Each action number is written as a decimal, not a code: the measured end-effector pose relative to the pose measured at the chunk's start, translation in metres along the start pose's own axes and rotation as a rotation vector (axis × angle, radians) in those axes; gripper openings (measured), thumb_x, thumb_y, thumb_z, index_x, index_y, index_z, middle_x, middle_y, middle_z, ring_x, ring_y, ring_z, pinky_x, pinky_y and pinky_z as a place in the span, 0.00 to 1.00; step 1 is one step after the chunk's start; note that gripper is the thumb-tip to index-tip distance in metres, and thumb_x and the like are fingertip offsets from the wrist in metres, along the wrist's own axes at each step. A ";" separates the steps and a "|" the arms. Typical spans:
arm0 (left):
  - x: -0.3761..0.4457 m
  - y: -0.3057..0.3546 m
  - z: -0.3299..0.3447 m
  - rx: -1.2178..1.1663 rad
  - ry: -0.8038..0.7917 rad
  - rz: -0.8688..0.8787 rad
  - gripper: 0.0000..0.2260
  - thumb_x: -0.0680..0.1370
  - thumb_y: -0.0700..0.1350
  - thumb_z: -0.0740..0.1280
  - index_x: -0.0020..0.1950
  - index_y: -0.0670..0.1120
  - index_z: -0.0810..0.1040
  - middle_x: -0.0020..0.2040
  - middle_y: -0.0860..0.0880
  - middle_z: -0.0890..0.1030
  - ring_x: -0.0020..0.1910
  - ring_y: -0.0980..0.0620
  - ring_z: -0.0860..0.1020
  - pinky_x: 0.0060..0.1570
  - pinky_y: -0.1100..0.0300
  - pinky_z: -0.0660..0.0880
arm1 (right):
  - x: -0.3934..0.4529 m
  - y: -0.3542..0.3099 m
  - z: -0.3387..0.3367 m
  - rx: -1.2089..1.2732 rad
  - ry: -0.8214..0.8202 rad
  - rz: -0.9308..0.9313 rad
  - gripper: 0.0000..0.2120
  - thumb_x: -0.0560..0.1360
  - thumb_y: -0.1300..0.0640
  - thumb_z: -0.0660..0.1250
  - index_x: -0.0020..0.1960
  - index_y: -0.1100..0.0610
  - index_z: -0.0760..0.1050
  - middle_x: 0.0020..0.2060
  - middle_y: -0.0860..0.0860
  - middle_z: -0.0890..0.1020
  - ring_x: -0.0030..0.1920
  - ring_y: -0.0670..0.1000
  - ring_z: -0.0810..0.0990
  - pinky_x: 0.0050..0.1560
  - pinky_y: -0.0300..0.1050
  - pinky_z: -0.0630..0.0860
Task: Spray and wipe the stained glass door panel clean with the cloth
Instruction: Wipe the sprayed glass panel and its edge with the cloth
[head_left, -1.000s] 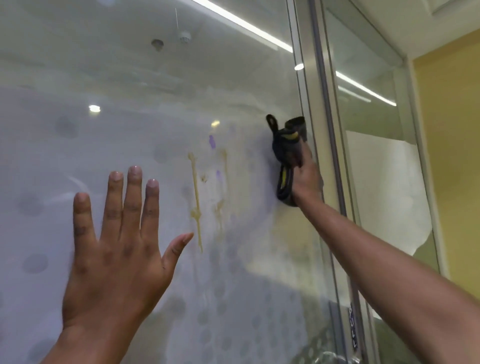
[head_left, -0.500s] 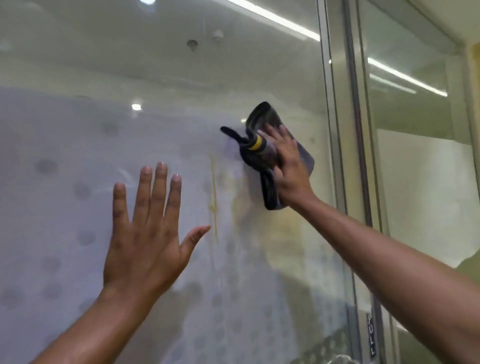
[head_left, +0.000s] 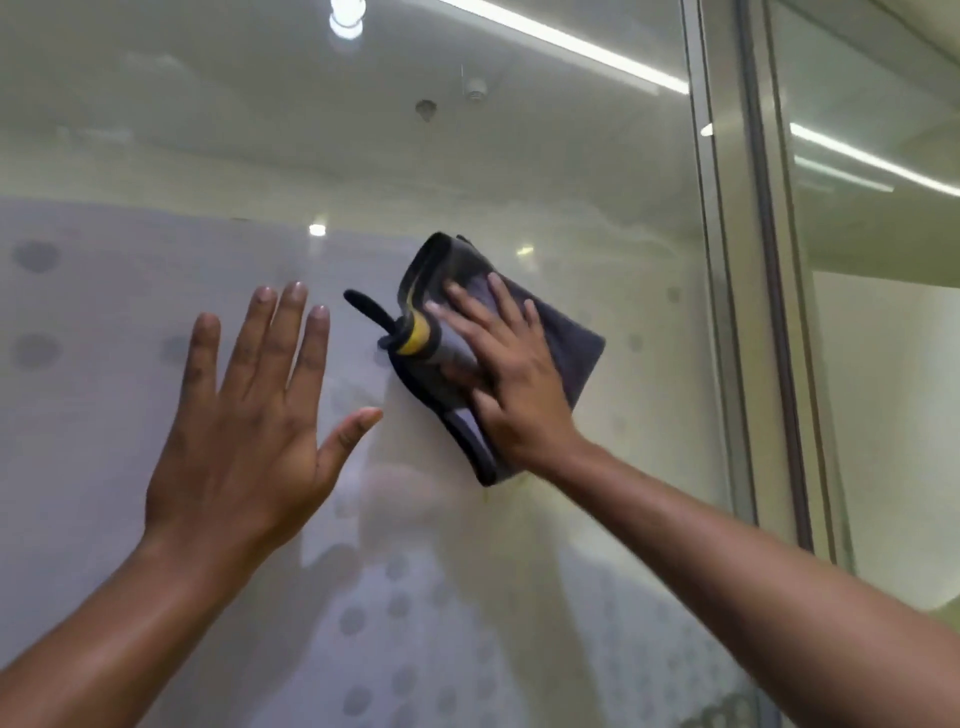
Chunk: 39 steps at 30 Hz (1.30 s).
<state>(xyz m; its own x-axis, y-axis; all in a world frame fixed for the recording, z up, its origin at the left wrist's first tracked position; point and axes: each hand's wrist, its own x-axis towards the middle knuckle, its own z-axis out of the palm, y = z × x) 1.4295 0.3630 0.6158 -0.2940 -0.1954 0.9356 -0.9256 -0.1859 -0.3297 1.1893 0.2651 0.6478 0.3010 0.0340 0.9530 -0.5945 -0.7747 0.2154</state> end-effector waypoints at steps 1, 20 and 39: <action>0.000 0.000 0.001 0.000 0.004 0.001 0.41 0.87 0.67 0.46 0.89 0.37 0.56 0.90 0.36 0.55 0.90 0.36 0.55 0.87 0.30 0.51 | 0.006 0.006 -0.008 -0.021 -0.017 -0.030 0.30 0.80 0.56 0.66 0.81 0.45 0.67 0.83 0.47 0.66 0.86 0.53 0.51 0.84 0.59 0.45; 0.000 -0.001 0.002 -0.055 0.010 0.017 0.41 0.87 0.68 0.40 0.90 0.38 0.50 0.91 0.36 0.50 0.91 0.36 0.49 0.87 0.31 0.44 | -0.212 -0.062 0.039 -0.074 -0.023 0.259 0.41 0.74 0.65 0.68 0.82 0.43 0.63 0.85 0.43 0.56 0.86 0.58 0.49 0.81 0.71 0.48; -0.002 -0.001 -0.001 -0.076 -0.005 0.011 0.44 0.86 0.70 0.36 0.90 0.38 0.49 0.91 0.36 0.49 0.91 0.37 0.48 0.88 0.32 0.45 | -0.030 -0.042 0.024 -0.050 0.231 0.502 0.34 0.80 0.61 0.63 0.83 0.46 0.62 0.84 0.46 0.61 0.86 0.57 0.51 0.83 0.65 0.46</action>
<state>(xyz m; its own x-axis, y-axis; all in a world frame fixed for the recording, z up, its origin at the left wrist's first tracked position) 1.4307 0.3649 0.6147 -0.3036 -0.2017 0.9312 -0.9377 -0.1102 -0.3296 1.2229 0.2817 0.6051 -0.1969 -0.1897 0.9619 -0.6593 -0.7005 -0.2731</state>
